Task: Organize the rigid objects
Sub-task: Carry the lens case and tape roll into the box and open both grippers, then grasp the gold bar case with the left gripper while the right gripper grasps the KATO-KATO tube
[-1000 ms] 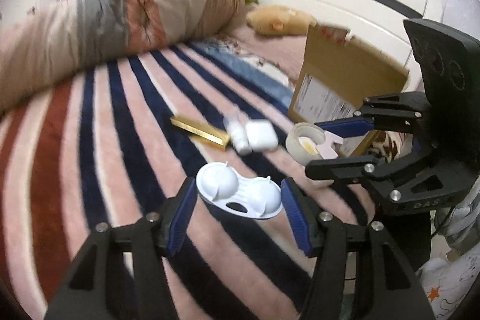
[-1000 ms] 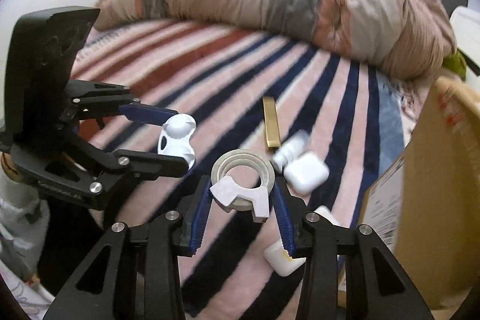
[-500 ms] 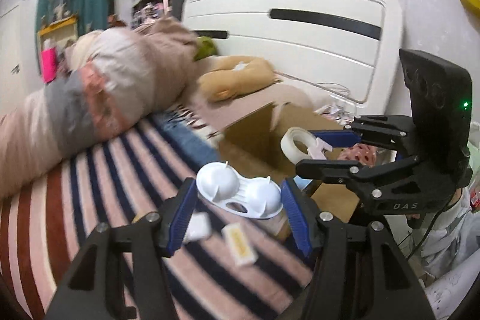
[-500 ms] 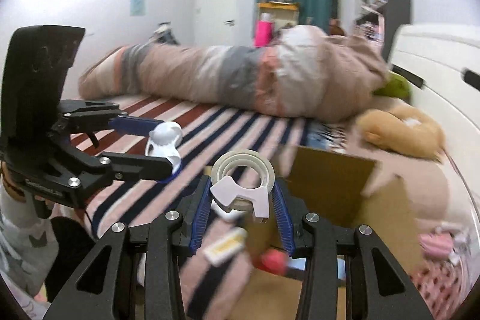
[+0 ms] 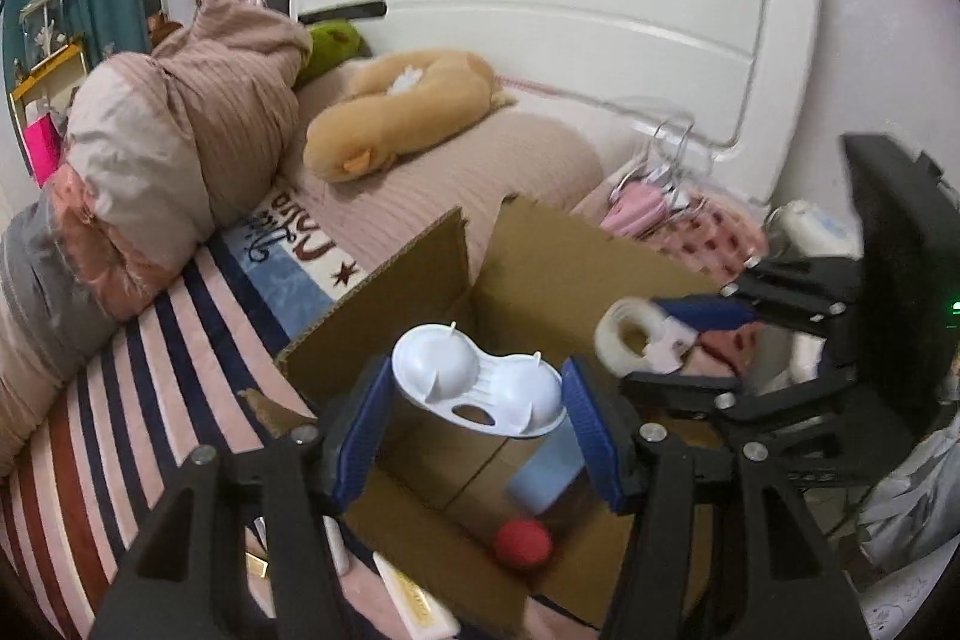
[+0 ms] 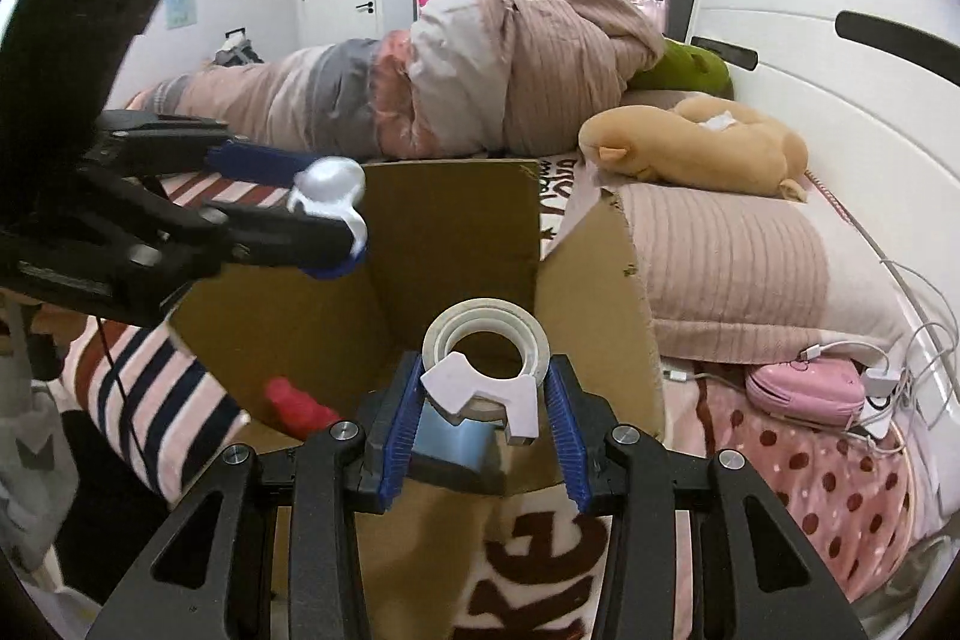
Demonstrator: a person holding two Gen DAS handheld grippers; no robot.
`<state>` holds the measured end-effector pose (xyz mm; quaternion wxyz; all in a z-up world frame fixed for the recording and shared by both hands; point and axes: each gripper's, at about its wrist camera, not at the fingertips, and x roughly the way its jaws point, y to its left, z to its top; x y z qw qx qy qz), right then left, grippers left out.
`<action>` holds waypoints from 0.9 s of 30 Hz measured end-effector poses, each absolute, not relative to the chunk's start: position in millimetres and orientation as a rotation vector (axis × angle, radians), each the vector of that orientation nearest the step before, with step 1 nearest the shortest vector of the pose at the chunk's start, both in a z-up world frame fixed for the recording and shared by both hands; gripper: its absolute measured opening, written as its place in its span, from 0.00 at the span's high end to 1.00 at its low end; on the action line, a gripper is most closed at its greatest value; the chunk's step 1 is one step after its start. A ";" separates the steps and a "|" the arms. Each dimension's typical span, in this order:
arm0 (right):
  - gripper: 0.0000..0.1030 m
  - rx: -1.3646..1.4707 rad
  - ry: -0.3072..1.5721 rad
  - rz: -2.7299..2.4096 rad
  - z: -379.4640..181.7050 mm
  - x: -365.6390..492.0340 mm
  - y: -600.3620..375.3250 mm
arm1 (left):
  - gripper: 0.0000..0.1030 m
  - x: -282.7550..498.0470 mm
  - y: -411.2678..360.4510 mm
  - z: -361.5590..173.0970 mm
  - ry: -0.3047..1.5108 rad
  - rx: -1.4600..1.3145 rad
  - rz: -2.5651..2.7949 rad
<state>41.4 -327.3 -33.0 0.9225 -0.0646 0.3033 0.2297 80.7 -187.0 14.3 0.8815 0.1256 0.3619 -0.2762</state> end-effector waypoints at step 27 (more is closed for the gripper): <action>0.57 -0.176 0.569 0.546 -4.2 21.0 -274.8 | 0.36 38.9 -80.6 34.8 0.690 0.160 -0.427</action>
